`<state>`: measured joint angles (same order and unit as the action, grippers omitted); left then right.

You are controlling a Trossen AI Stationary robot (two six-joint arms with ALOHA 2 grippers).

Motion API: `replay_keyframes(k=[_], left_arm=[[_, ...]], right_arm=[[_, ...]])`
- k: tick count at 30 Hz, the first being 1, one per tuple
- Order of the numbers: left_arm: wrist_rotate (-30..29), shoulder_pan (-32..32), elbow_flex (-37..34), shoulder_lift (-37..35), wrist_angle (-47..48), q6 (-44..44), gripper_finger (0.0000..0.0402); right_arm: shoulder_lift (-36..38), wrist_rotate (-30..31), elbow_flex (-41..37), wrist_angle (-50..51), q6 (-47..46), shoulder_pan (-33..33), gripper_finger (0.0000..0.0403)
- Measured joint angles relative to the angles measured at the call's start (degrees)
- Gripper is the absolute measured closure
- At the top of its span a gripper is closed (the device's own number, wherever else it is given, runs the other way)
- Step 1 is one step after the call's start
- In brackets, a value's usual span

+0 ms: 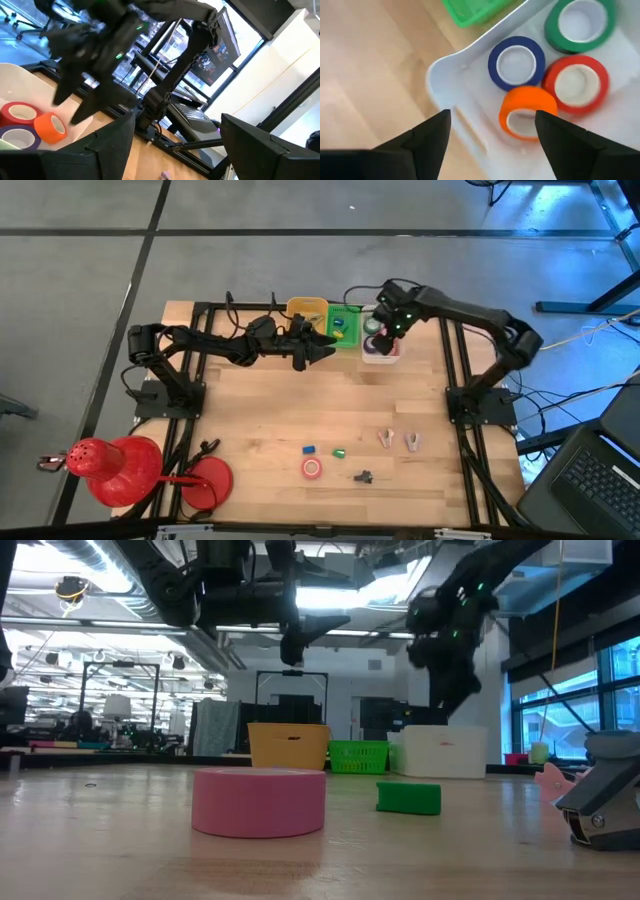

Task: Pick and place Stapler, Stapler remover, tape
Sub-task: Put the orange tape into the white bin, then put the green stapler into the green bin

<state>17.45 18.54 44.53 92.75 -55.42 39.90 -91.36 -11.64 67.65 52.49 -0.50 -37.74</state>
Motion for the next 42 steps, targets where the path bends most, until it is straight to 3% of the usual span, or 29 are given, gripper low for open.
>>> replay_keyframes(k=[5, 11, 16, 21, 27, 32, 36, 42], left_arm=[[0.04, -0.02, 0.0, 0.0, 0.0, -0.02, 0.0121], [0.09, 0.07, 0.0, 0.0, 0.0, -0.11, 0.0121], [0.92, 0.61, 0.0, 0.0, 0.0, 0.08, 0.0121], [3.71, 1.13, 0.0, 0.0, 0.2, 1.28, 0.0121], [11.59, 1.11, 0.0, 0.0, 3.02, -0.77, 0.0121], [16.6, -0.56, 0.0, 0.0, 10.89, -3.05, 0.0121], [18.71, -2.48, 0.0, -0.02, 19.72, -7.43, 0.0121], [16.16, -1.02, 0.0, -3.85, 30.71, -12.66, 0.0121]], right_arm=[[9.9, -0.5, 0.08, 3.43, -3.64, 0.94, 0.0108], [23.31, -7.66, 0.1, 3.48, -11.52, 6.27, 0.0107], [32.53, -7.4, -0.93, 2.44, -22.21, 14.62, 0.0107], [37.16, -2.54, -3.66, -2.59, -34.89, 26.94, 0.0107], [35.61, 4.68, -9.01, -21.26, -41.76, 42.11, 0.0107], [29.43, 9.44, -11.42, -27.54, -39.34, 47.4, 0.0107], [22.4, 8.38, -11.68, -25.83, -35.63, 48.7, 0.0107], [11.41, 2.77, -11.68, -25.02, -30.66, 49.69, 0.0107]])
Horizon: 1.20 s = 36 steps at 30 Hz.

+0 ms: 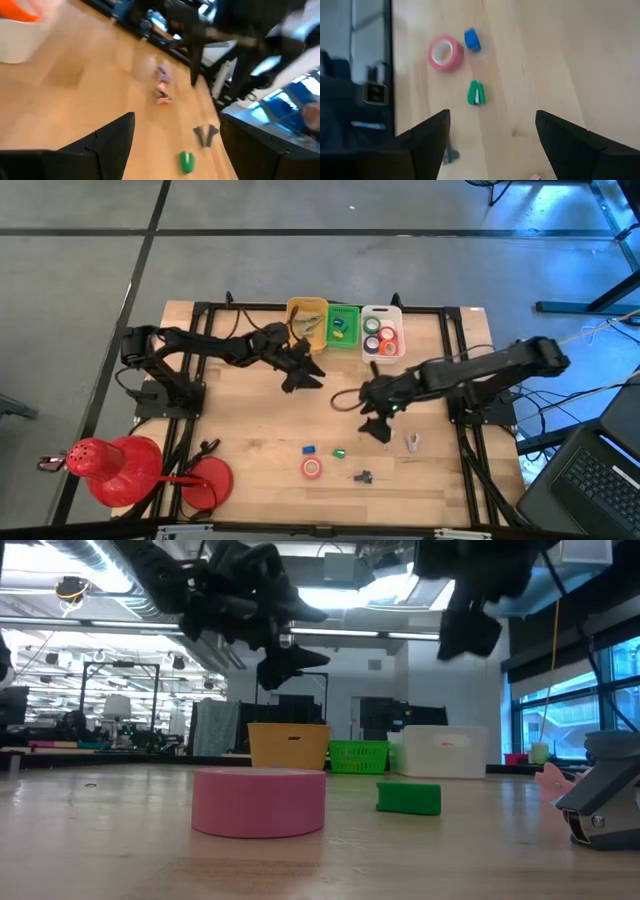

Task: Pick and place Stapler, Stapler remover, tape
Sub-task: Put the green stapler into the green bin

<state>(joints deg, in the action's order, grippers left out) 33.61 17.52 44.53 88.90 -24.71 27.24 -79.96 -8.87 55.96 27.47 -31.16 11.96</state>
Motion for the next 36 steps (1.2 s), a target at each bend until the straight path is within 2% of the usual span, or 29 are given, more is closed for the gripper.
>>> replay_keyframes(k=[9, 13, 19, 24, 36], left_arm=[[-12.46, 6.15, 0.0, -9.32, 1.81, -4.74, 0.0121], [-14.66, 8.66, 0.0, -13.07, 1.79, -4.85, 0.0121], [-15.66, 11.18, 0.0, -16.82, 1.85, -6.4, 0.0121], [-15.63, 12.61, 0.0, -17.4, 1.97, -7.5, 0.0121], [-15.57, 13.76, 0.0, -17.4, 3.31, -8.54, 0.0121]], right_arm=[[-12.76, -0.32, 0.0, -6.92, 6.13, 2.43, 0.0107], [-17.69, -0.46, 0.0, -10.84, 6.52, 3.0, 0.0107], [-22.56, -2.43, 0.0, -17.75, 4.52, 4.09, 0.0107], [-23.83, -3.37, 0.02, -20.5, 2.18, 6.33, 0.0107], [-29.01, 0.82, 0.5, -22.71, -1.44, 9.3, 0.0108]])
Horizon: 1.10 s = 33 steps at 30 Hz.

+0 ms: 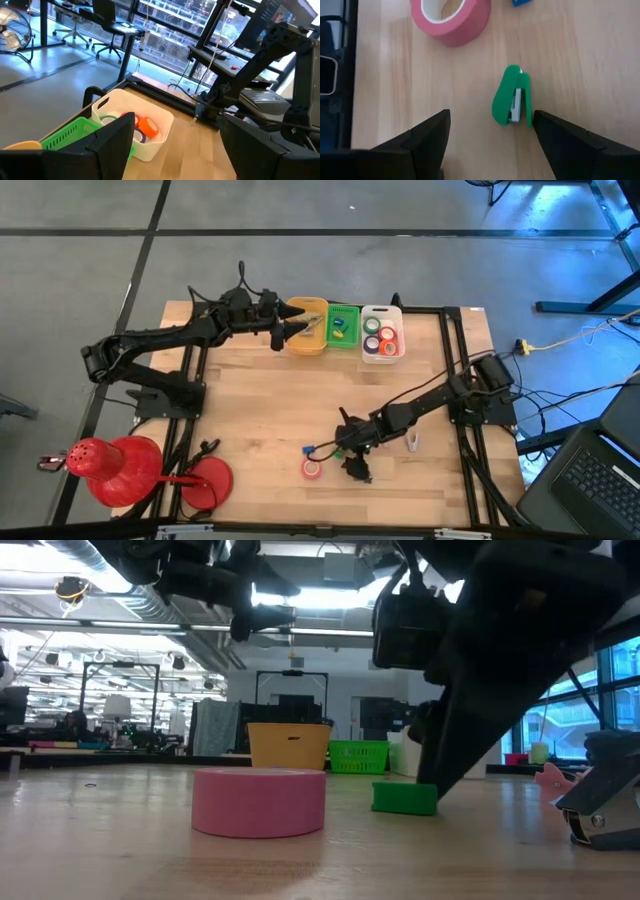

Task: Pick and place Stapler, Stapler remover, tape
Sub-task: Put the green stapler into the green bin

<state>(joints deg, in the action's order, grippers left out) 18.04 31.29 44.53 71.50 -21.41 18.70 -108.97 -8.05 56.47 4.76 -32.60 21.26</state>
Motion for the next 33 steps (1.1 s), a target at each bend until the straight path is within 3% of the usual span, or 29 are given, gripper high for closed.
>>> replay_keyframes(k=[7, 16, 19, 25, 29, 33], left_arm=[[0.0, 0.0, 0.0, 0.0, 2.05, 0.0, 0.0121], [0.0, 0.0, 0.0, 0.0, 2.05, 0.03, 0.0121], [0.0, -0.06, 0.0, 0.0, 2.01, 0.08, 0.0121], [0.13, -0.2, 0.0, 0.0, 1.96, 1.55, 0.0121], [0.13, -0.2, 0.0, 0.02, 1.89, 1.62, 0.0121], [0.11, -0.2, 0.0, 0.04, 0.97, 1.69, 0.0121]], right_arm=[[-0.7, 4.77, -0.18, -2.32, 0.02, -0.01, 0.0164], [-0.62, 6.97, -0.37, -1.93, -2.88, -0.43, 0.0356], [0.36, 7.03, -0.46, -1.58, -3.09, -1.19, 0.0351], [8.41, 7.83, -0.75, 8.87, -2.9, -7.1, 0.0351], [17.33, 7.1, -0.7, 15.25, 1.49, -13.46, 0.0351], [24.65, 3.77, -0.49, 15.0, 5.79, -22.71, 0.0351]])
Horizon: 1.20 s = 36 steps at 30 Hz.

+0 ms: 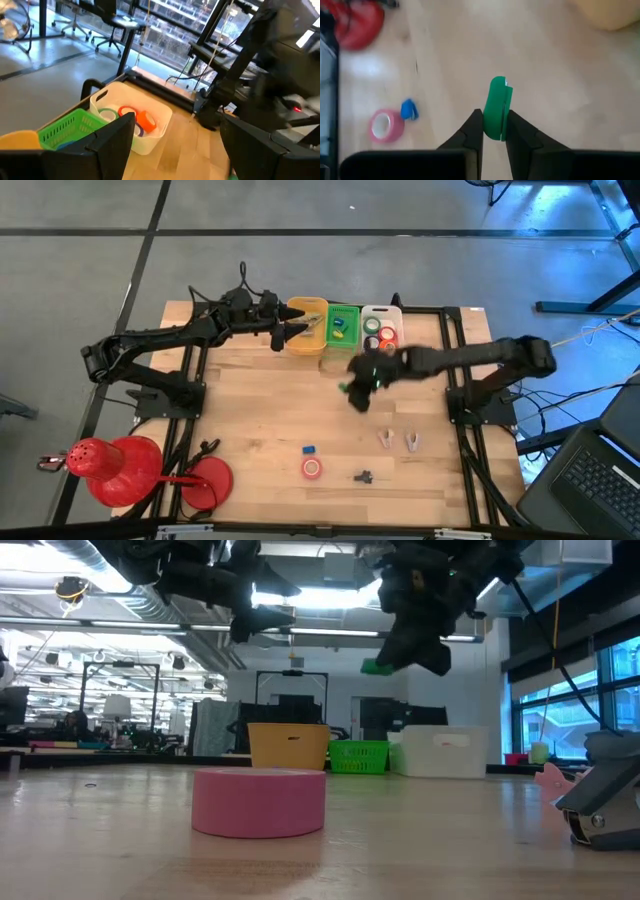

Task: Pick and place Stapler, Stapler remover, tape
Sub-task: Put the green stapler into the green bin

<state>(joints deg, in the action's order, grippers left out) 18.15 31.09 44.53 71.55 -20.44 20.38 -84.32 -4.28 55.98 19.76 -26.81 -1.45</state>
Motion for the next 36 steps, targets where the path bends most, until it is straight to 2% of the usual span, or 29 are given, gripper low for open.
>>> replay_keyframes(k=[5, 12, 16, 20, 25, 36], left_arm=[[-0.02, 0.0, 0.0, 0.0, -4.74, -0.03, 0.0121], [-0.35, 0.2, 0.0, 0.0, -10.98, -0.13, 0.0121], [-0.5, 0.2, 0.0, 0.0, -12.94, -0.16, 0.0121], [-0.52, 0.24, 0.0, 0.0, -13.68, -0.16, 0.0121], [-0.52, 0.24, 0.0, 0.0, -14.13, -0.13, 0.0121], [-0.55, 0.25, 0.0, 0.0, -14.13, -0.16, 0.0121]], right_arm=[[1.13, -7.65, 3.23, 5.81, 6.7, -12.64, 0.0351], [-5.8, -8.54, 15.11, 13.68, 22.92, -25.36, 0.0351], [-13.72, -8.63, 24.62, 22.55, 29.01, -30.55, 0.0351], [-22.69, -8.85, 35.18, 32.51, 35.6, -32.42, 0.0351], [-30.94, -8.86, 43.94, 39.52, 39.53, -32.57, 0.0351], [-39.42, -6.94, 44.95, 39.61, 42.29, -32.5, 0.0351]])
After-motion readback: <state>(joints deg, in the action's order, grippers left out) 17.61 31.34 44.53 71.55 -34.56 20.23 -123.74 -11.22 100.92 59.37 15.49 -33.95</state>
